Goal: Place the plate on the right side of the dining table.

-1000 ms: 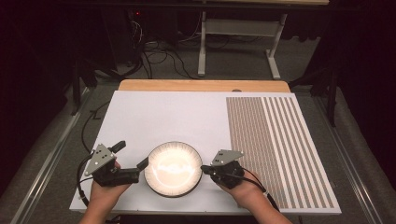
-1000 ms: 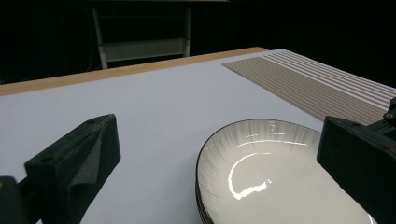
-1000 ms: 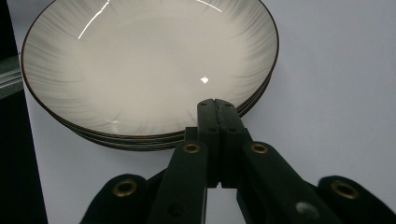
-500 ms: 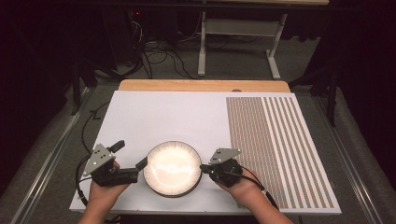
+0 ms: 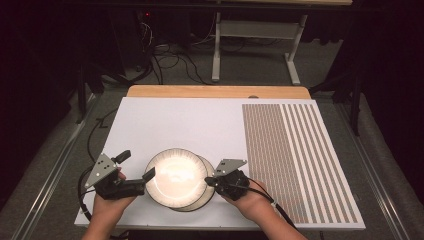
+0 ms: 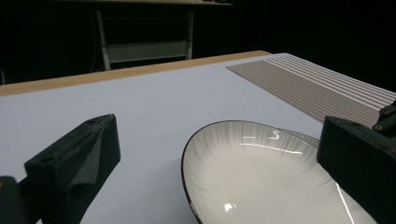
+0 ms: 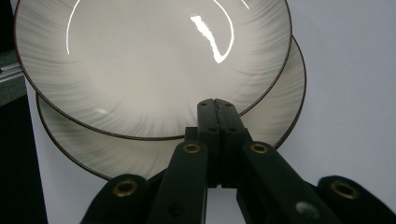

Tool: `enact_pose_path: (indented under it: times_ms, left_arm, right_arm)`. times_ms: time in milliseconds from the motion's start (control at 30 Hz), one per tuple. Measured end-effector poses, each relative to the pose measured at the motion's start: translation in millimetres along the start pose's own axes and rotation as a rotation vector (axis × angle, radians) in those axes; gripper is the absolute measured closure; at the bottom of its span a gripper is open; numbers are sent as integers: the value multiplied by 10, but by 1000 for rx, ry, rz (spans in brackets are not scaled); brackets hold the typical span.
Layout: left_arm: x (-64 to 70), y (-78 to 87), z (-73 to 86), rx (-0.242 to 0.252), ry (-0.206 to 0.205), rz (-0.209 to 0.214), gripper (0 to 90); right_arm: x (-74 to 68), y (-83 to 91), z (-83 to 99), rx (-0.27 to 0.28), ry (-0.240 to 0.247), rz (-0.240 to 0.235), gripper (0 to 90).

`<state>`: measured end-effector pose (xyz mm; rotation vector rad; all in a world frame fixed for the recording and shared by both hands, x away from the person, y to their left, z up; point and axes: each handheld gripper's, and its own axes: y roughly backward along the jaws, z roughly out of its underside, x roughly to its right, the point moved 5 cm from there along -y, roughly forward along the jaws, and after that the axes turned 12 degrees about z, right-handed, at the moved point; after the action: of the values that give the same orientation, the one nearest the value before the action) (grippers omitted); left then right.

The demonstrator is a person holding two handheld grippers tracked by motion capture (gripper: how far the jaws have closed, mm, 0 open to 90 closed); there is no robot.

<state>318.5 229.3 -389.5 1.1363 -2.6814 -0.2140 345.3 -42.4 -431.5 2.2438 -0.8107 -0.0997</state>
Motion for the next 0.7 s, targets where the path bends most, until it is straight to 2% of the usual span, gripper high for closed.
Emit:
enact_pose_path:
  times_ms: [467,700]
  left_arm:
    - [-29,16,3,1,12,-7,3]
    - [-68,44,10,0,30,-12,4]
  right_arm:
    - [-5,-22,-4,-7,-6,-11,900]
    - [-93,-127,-9,-14,10,-33,900]
